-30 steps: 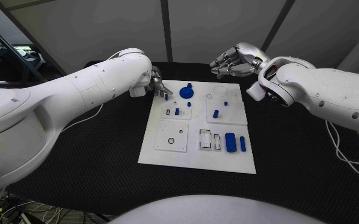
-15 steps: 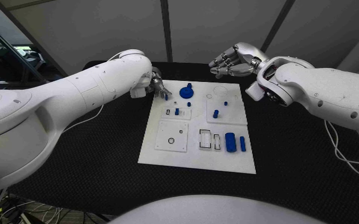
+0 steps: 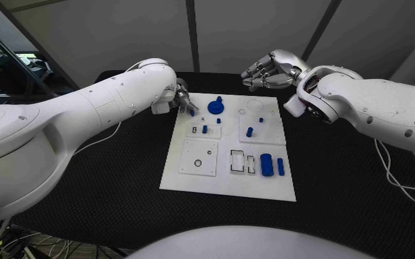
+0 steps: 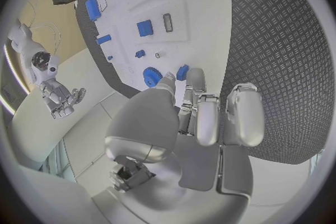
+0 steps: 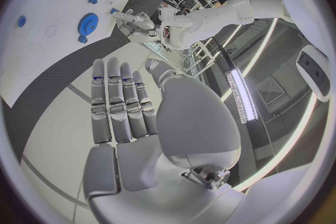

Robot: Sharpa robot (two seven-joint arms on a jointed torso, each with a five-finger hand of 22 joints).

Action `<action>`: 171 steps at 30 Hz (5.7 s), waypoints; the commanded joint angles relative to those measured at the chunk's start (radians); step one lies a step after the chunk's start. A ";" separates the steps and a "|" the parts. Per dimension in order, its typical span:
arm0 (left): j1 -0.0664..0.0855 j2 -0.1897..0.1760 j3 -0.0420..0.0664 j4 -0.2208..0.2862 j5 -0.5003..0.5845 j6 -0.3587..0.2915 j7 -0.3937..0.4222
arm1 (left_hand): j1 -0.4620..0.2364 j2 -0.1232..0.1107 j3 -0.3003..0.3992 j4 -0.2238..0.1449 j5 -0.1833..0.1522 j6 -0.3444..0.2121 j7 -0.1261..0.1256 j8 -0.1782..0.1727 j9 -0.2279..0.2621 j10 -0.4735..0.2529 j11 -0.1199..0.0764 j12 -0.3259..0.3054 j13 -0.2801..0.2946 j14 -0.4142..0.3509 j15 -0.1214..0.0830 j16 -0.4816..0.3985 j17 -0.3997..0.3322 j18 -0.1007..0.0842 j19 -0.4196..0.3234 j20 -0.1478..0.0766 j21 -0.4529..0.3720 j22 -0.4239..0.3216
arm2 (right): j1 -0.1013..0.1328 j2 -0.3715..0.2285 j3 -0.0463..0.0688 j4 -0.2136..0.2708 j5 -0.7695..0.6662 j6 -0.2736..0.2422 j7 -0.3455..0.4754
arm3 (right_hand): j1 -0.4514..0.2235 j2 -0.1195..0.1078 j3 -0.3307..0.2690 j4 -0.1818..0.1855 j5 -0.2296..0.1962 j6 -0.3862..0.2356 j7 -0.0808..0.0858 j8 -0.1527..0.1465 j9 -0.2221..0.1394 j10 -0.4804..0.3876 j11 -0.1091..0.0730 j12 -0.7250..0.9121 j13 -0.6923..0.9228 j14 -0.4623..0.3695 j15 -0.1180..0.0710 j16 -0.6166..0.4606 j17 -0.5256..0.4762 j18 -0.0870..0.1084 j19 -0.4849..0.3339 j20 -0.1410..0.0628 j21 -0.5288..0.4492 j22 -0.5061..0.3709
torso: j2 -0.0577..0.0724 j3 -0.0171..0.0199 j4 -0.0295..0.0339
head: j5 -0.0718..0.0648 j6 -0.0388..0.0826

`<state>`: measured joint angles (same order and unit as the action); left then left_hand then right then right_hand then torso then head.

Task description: Assemble the parts on the task board

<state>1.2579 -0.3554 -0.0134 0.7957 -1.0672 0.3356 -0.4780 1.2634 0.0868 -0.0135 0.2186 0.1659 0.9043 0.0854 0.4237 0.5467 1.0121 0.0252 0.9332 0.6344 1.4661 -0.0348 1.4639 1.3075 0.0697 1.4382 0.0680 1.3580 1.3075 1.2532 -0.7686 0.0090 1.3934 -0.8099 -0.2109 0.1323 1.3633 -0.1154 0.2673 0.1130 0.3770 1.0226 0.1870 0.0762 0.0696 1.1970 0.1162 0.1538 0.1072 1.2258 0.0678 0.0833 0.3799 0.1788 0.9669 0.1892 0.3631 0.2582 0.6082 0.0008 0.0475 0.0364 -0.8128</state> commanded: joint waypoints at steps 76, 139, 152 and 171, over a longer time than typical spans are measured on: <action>-0.017 -0.277 -0.093 0.523 -0.029 -0.282 -0.034 | -0.186 -0.170 0.804 -0.297 0.097 0.053 -0.019 0.065 0.118 0.158 -0.034 0.028 0.023 0.086 -0.033 0.047 0.209 -0.024 0.040 -0.024 0.040 0.128 | 0.001 -0.011 0.000 -0.004 0.000 0.017 0.008 | 0.005 0.003 0.007 -0.002 0.006 0.006 -0.001 0.006 0.001 0.006 -0.002 0.004 -0.002 0.007 0.001 -0.006 -0.001 0.003 0.008 -0.001 -0.006 -0.001 | 0.001 0.0000 -0.0001 | 0.014 -0.006; -0.019 -0.239 -0.094 0.486 -0.064 -0.175 -0.038 | -0.229 -0.194 0.751 -0.292 0.122 0.073 -0.040 0.094 0.137 0.239 -0.050 0.129 0.155 0.086 -0.044 0.047 0.210 -0.026 0.046 -0.034 0.046 0.138 | 0.000 -0.003 0.000 -0.012 0.000 0.023 0.011 | 0.002 0.003 0.009 -0.001 0.007 0.007 -0.001 0.006 0.001 0.007 -0.002 0.004 -0.004 0.008 0.001 -0.008 -0.001 0.003 0.009 -0.001 -0.008 -0.002 | 0.001 0.0011 -0.0006 | 0.007 -0.025; -0.018 -0.232 -0.094 0.468 -0.065 -0.184 -0.042 | -0.280 -0.205 0.613 -0.234 0.119 0.099 -0.054 0.086 0.124 0.255 -0.061 0.151 0.193 0.087 -0.053 0.048 0.211 -0.028 0.052 -0.043 0.051 0.146 | 0.000 -0.005 0.000 -0.012 0.000 0.021 0.011 | 0.000 0.002 0.009 0.000 0.007 0.006 -0.001 0.006 0.001 0.007 -0.002 0.004 -0.004 0.008 0.001 -0.008 -0.001 0.003 0.010 -0.001 -0.008 -0.002 | 0.000 0.0009 0.0004 | 0.004 -0.028; -0.018 -0.237 -0.094 0.458 -0.065 -0.226 -0.042 | -0.343 -0.199 0.429 -0.125 0.062 0.124 -0.050 0.066 0.101 0.256 -0.057 0.164 0.221 0.087 -0.050 0.048 0.211 -0.029 0.057 -0.042 0.052 0.152 | 0.000 -0.005 0.000 -0.013 0.000 0.020 0.012 | -0.002 0.000 0.008 0.001 0.007 0.005 0.000 0.005 0.000 0.006 -0.001 0.003 -0.006 0.008 0.002 -0.009 -0.001 0.003 0.010 -0.001 -0.009 -0.003 | 0.001 -0.0003 0.0006 | 0.007 -0.017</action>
<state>1.2388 -0.5906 -0.1070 1.2536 -1.1270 0.1267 -0.5135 0.9297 -0.1149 0.4193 0.0935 0.2318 1.0205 0.0338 0.4932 0.6486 1.2689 -0.0385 1.0946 0.8535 1.4599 -0.0860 1.5099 1.3075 0.0691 1.4648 0.0340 1.4084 1.3073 1.2514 -0.7726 0.0085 1.3805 -0.8102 -0.1942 0.1332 1.3633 -0.1154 0.2723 0.1132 0.3807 1.0226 0.1870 0.0776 0.0696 1.1969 0.1162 0.1537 0.1024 1.2257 0.0679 0.0783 0.3800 0.1788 0.9706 0.1854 0.3590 0.2564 0.6088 0.0010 0.0478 0.0422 -0.8335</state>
